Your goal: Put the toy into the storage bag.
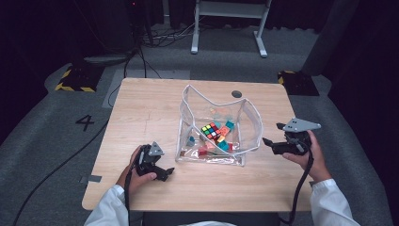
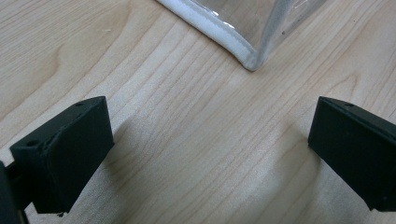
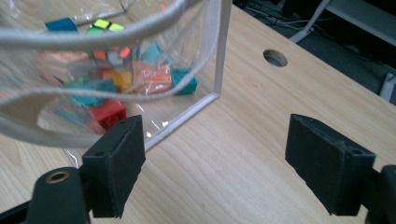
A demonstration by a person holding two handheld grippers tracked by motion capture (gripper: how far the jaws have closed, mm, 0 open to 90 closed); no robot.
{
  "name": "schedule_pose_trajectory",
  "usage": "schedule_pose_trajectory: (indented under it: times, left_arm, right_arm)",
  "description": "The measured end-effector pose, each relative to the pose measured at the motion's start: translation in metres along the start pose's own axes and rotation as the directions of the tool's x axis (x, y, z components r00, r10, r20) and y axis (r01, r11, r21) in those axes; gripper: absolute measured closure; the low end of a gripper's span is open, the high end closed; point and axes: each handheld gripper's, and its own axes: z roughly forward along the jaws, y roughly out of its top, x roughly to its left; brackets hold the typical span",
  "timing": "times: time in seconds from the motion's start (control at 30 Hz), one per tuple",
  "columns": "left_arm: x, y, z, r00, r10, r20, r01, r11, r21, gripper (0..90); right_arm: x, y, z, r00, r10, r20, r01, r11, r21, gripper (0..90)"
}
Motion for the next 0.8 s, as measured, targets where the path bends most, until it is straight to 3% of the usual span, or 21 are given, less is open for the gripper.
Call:
schedule_pose_trajectory:
  times: [0.43, 0.8]
  left_arm:
    - [0.0, 0.0, 0.0, 1.0, -0.001, 0.001, 0.001, 1.0, 0.0, 0.1]
    - [0.0, 0.0, 0.0, 1.0, 0.0, 0.0, 0.0, 1.0, 0.0, 0.1]
  right_arm:
    - [0.003, -0.024, 0.014, 1.0, 0.002, 0.002, -0.002, 0.997, 0.079, 20.2]
    - [0.009, -0.042, 0.021, 1.0, 0.002, -0.002, -0.002, 0.994, 0.114, 20.2]
